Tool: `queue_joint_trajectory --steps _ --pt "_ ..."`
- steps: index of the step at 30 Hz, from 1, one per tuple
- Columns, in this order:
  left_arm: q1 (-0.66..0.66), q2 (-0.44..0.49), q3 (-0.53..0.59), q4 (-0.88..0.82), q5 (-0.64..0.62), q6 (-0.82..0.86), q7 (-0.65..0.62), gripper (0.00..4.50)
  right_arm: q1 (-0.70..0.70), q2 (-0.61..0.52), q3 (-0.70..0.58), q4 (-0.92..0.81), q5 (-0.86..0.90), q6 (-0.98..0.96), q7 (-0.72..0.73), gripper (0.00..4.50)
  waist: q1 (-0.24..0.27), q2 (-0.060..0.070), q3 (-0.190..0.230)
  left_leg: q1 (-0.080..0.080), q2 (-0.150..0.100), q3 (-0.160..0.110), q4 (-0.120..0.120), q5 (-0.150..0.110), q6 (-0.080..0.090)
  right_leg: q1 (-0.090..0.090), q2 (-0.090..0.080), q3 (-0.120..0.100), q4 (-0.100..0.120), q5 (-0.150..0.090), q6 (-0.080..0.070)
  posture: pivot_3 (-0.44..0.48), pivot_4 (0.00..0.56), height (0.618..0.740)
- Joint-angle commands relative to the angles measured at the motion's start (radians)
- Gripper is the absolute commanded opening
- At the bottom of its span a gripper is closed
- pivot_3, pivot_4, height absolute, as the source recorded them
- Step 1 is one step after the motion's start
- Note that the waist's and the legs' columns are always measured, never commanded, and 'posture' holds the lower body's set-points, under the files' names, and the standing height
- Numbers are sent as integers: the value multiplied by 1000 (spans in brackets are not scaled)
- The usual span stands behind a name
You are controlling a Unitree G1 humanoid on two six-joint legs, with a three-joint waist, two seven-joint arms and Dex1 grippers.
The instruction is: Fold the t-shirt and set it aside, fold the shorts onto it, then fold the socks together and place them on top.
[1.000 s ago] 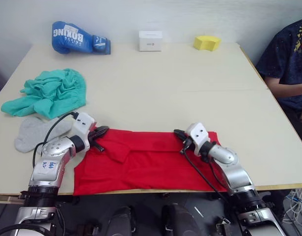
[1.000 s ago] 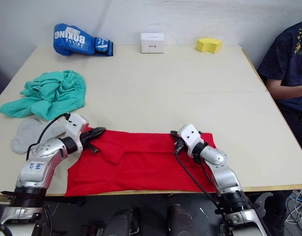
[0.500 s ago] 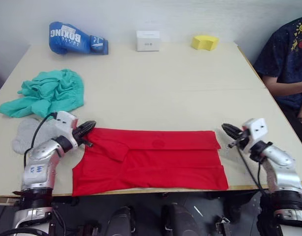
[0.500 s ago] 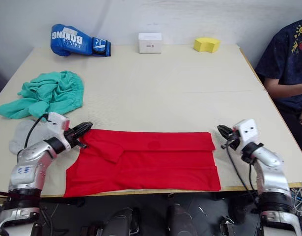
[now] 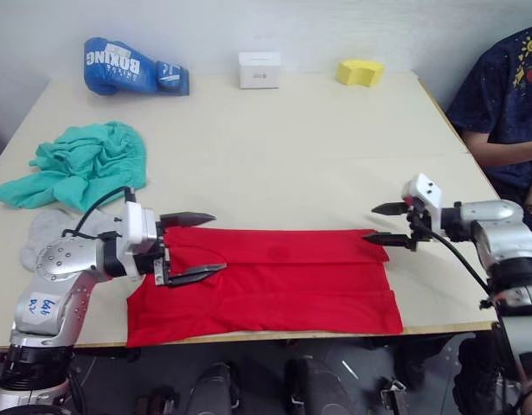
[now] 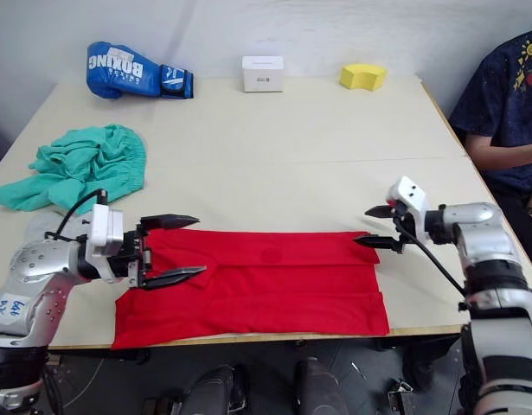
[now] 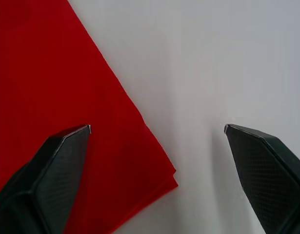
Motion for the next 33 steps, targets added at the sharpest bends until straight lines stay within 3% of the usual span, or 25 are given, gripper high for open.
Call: queue_joint_trajectory --steps 1,8,13,16,20,24,30,33 --pt "26 4 10 -36 -32 22 3 4500 -47 2 32 90 -60 -47 87 4099 -1 0 0 0 0 0 0 0 0 0 0 0 0 0 0 0 150 740" --pt "81 3 42 -40 -30 24 27 4500 -64 18 68 102 -103 -60 214 1716 -3 0 0 -1 0 -1 3 -1 1 0 0 0 0 0 1 0 150 740" --pt "76 -17 51 -23 -12 -1 65 4500 -98 19 55 129 -110 -95 210 40 -3 0 0 -1 0 -2 2 0 0 0 0 -1 1 0 1 0 150 740" --pt "84 -29 56 -11 -3 -12 89 4500 -164 37 19 190 -118 -168 87 40 -7 1 0 -1 0 -1 2 0 0 0 -1 -1 0 0 1 0 150 740" --pt "73 -58 62 11 10 -34 138 4500 -263 64 11 311 -211 -338 -284 40 -10 2 1 -1 0 -1 2 0 -1 -1 -1 0 1 0 1 0 150 740" --pt "53 -103 81 53 32 -66 218 4500 -329 102 13 393 -267 -360 -516 40 -8 2 1 -3 0 -1 3 1 -1 -2 0 0 1 0 0 0 150 740" --pt "33 -129 89 90 60 -101 269 4500 -351 132 -21 436 -269 -346 -565 40 -6 2 1 -5 0 -1 3 1 0 -3 0 -1 0 0 1 0 150 740" --pt "28 -126 95 105 60 -106 278 4500 -344 121 -47 430 -257 -339 -494 747 -5 2 1 -6 0 -1 3 1 0 -3 0 -1 0 0 1 0 150 740"
